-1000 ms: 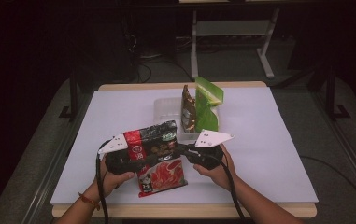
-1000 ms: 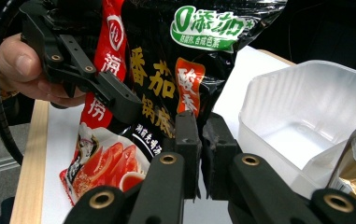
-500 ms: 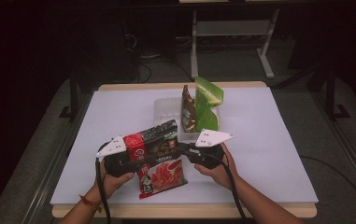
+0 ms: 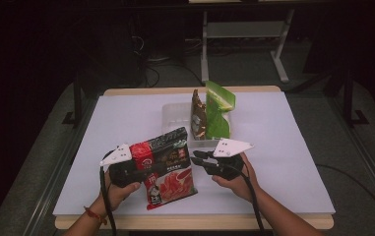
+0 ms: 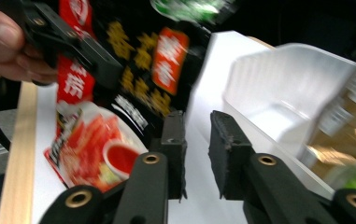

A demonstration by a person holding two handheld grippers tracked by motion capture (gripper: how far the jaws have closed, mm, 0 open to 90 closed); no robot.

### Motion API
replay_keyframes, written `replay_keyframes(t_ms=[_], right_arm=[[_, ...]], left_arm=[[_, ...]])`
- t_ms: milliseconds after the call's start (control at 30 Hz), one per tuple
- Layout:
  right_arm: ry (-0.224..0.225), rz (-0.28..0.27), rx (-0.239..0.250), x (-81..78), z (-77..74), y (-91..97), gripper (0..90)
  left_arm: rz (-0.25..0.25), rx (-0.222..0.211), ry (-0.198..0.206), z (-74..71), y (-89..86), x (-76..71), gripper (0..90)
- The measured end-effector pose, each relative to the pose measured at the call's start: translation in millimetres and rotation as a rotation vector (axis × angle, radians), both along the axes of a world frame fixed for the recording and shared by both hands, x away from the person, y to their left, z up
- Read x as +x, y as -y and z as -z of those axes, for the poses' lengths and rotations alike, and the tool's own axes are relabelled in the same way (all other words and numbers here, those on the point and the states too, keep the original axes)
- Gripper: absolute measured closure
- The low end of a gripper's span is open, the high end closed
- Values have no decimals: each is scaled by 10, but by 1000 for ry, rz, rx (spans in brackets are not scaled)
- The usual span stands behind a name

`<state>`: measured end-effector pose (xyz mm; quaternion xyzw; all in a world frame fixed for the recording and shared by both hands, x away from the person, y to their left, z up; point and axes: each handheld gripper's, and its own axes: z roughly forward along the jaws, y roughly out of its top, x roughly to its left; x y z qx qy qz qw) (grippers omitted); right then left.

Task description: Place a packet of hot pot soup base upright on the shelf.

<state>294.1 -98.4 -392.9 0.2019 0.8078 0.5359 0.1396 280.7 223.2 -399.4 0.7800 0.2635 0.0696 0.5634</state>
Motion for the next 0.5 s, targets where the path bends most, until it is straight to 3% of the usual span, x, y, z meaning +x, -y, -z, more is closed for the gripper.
replay_keyframes(t_ms=[133,200,267,500], right_arm=[[-7,27,-23,-9,12,142,665],[-5,65,-48,-34,34,333,564],[-9,98,-64,-43,67,464,556],[46,218,-189,-110,269,947,423]], left_arm=[[-1,6,9,-6,10,-17,753],[1,5,12,-3,7,-19,761],[1,4,13,-3,9,-22,762],[5,-2,26,-11,17,-54,766]])
